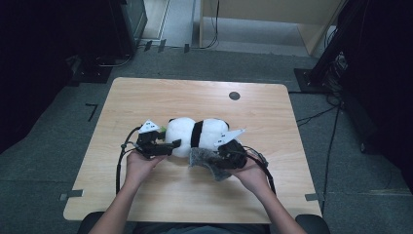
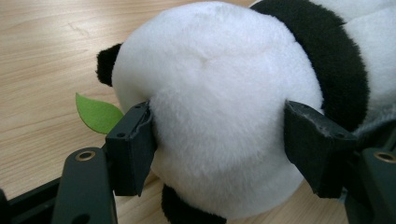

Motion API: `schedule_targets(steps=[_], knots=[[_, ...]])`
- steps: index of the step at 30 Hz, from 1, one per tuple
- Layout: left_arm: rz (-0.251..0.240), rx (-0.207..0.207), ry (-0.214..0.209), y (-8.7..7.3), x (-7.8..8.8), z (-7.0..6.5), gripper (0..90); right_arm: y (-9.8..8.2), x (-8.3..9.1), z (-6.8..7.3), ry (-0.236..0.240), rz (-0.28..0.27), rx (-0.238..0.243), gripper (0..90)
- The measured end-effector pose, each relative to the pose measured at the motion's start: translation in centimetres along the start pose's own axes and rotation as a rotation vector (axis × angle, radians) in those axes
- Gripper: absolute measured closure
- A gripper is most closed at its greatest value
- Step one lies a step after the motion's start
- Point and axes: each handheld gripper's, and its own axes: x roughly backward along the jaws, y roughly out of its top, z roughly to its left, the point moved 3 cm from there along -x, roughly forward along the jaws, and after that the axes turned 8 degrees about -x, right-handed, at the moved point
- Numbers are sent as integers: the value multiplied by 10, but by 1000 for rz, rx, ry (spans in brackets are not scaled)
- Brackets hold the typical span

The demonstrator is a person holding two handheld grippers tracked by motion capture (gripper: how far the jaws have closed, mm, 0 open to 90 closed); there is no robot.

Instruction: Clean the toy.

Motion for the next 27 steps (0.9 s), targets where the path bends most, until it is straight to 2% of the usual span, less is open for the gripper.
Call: schedule_targets(steps=[4, 9, 22, 27], knots=[[3, -6, 2, 0, 0, 0, 290, -10, 9, -11, 15, -8, -36, 725], [1, -6, 2, 0, -1, 0, 290, -21, 18, -21, -5, -8, -52, 725], [-1, -12, 4, 0, -2, -1, 289, -34, 39, -54, -90, -38, -118, 723], [1, -15, 6, 0, -2, -1, 289, -38, 47, -69, -132, -59, -166, 727]])
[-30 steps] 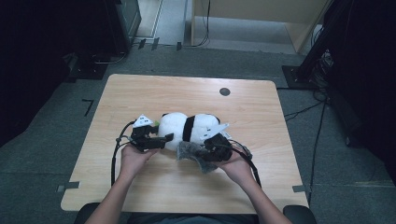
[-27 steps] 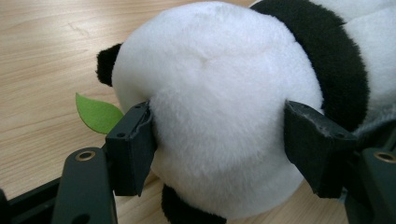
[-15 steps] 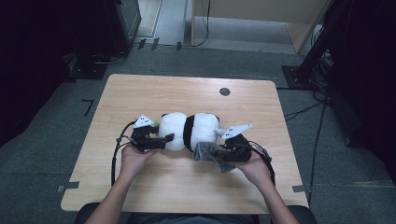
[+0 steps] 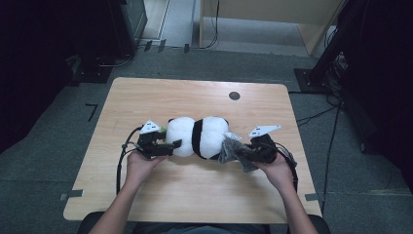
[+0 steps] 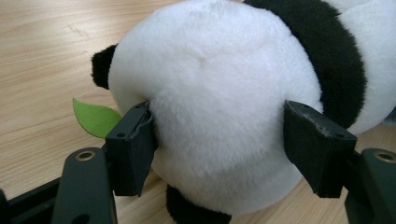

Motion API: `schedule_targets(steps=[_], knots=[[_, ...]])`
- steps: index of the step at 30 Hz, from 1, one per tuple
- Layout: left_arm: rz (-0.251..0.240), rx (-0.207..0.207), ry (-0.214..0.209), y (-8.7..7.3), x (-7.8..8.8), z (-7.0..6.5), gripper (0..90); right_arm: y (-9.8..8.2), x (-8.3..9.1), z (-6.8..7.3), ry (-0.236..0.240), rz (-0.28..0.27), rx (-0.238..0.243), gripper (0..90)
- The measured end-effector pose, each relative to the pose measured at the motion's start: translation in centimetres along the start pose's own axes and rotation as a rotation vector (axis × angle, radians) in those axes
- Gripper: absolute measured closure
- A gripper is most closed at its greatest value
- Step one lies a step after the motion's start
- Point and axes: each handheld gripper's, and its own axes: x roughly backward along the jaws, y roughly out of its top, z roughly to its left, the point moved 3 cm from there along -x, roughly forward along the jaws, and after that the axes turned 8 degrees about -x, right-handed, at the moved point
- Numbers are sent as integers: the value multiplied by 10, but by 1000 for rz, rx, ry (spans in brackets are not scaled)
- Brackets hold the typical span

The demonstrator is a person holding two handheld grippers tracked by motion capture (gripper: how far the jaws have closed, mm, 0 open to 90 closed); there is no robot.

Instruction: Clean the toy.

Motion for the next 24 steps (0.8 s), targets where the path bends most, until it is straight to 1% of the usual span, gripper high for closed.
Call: schedule_targets(steps=[2, 4, 5, 8, 9, 11, 16, 20, 22, 24], knots=[[0, 0, 0, 0, 0, 0, 289, 2, 3, -7, -17, -25, -10, 729], [0, 0, 1, 0, 0, 0, 289, 4, 5, -12, -34, -36, -16, 730], [-1, 1, 2, 0, 0, 0, 288, 5, 6, -17, -31, -46, -34, 730], [-1, 3, 2, 0, 0, 0, 287, 7, 6, -27, -40, -70, -63, 731], [-1, 3, 2, 0, 0, 0, 287, 7, 6, -31, -53, -70, -78, 731], [-2, 5, 1, 0, 0, 0, 286, 8, 6, -39, -68, -72, -80, 731], [-4, 7, 1, 0, 0, 0, 286, 10, 6, -58, -106, -85, -119, 731], [-5, 7, 2, 0, 0, 0, 286, 11, 4, -72, -135, -99, -140, 731], [-6, 7, 2, 0, 0, 0, 286, 12, 5, -77, -155, -116, -153, 731], [-6, 7, 1, 0, -1, 0, 286, 13, 5, -83, -181, -148, -158, 735]])
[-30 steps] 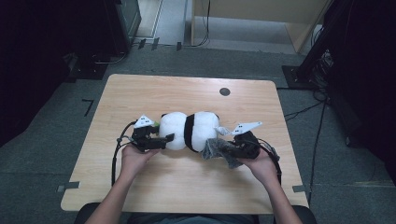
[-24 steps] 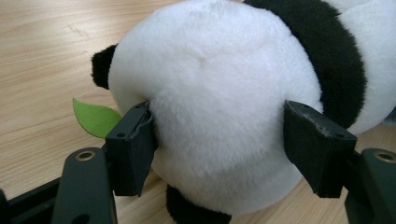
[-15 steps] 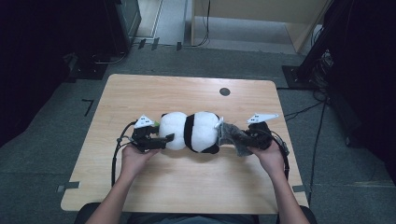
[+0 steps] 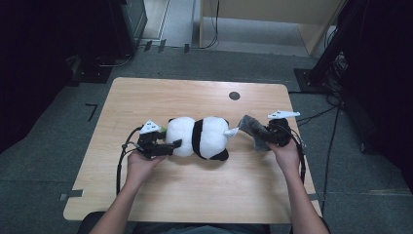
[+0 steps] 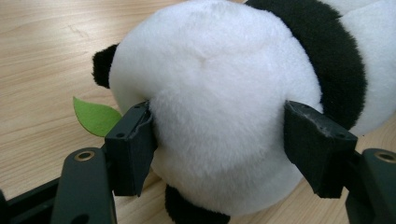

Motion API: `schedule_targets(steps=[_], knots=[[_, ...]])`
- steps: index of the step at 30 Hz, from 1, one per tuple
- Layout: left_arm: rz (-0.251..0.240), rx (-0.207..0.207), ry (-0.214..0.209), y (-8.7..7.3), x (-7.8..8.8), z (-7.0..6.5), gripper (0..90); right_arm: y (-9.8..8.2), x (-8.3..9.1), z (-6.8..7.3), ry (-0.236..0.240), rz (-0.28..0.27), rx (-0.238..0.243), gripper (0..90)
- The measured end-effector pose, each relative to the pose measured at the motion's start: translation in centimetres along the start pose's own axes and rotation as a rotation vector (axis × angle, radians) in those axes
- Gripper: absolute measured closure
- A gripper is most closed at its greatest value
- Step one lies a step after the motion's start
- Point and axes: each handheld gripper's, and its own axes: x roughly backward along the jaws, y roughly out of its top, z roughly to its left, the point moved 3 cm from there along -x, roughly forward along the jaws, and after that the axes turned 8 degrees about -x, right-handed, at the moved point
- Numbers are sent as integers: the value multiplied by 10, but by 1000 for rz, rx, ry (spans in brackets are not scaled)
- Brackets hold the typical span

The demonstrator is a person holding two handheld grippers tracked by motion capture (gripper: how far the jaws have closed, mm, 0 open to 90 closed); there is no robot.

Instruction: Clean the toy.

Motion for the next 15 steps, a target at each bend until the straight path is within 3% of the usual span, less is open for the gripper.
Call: schedule_targets(steps=[5, 7, 12, 15], knots=[[0, -1, 0, 0, 0, 0, 286, 2, -6, -13, -72, -75, -29, 733], [0, -1, -1, 0, 0, 0, 286, 2, -10, -17, -80, -106, -58, 733], [-2, -1, -2, 0, 0, 0, 286, 1, -20, -24, -154, -146, -43, 721], [-1, -2, -3, 0, 0, 0, 286, -3, -27, -29, -159, -146, -72, 716]])
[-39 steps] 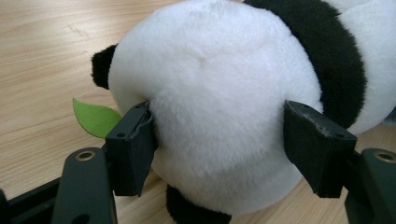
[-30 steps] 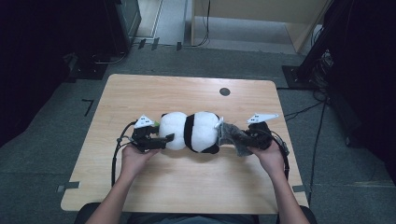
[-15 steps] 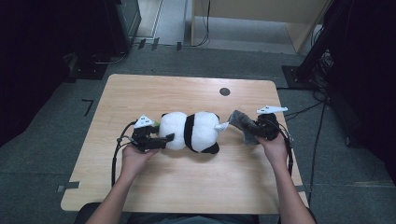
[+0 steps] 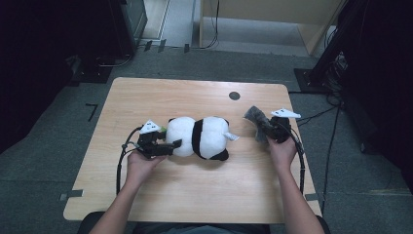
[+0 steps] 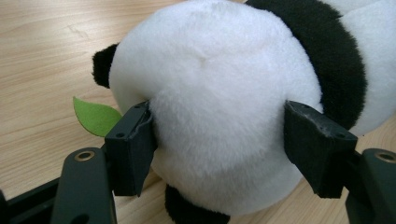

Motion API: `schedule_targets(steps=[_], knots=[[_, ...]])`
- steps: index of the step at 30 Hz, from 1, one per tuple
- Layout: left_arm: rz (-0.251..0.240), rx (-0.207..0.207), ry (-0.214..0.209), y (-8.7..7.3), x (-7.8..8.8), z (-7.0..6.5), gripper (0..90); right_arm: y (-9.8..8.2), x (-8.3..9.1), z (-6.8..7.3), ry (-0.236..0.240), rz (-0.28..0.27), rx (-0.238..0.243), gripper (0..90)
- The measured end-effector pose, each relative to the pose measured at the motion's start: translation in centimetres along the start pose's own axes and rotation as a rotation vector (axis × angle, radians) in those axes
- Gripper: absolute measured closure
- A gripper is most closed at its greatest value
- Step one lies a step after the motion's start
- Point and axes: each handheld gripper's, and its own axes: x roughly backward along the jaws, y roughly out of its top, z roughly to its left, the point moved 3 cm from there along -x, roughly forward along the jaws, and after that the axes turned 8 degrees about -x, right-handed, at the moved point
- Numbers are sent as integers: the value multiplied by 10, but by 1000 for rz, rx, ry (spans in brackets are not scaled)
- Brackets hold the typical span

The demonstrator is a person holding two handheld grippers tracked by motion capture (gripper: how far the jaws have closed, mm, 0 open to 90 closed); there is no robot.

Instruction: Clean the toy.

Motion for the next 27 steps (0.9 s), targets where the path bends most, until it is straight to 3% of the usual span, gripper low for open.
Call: schedule_targets(steps=[3, 8, 10, 13, 19, 25, 27], knots=[[-2, 0, 0, 0, 0, 0, 286, -5, -5, -5, -24, 11, -6, 675], [-2, 2, -1, 0, 0, 0, 281, -8, -8, -12, 5, 17, -44, 525], [-3, 5, -4, 0, 0, 1, 278, -9, -9, -11, 23, 24, -32, 462], [-4, 7, -9, 0, 0, 1, 273, -6, -5, -7, 3, 14, 4, 363], [-8, 4, -14, 0, 0, 1, 263, 1, 9, 5, 37, -14, 14, 295], [-14, 5, -19, 1, 1, 2, 255, 4, 24, 20, 114, -37, -9, 277], [-9, 3, -20, 2, 1, 1, 255, 4, 29, 28, 138, -40, 5, 277]])
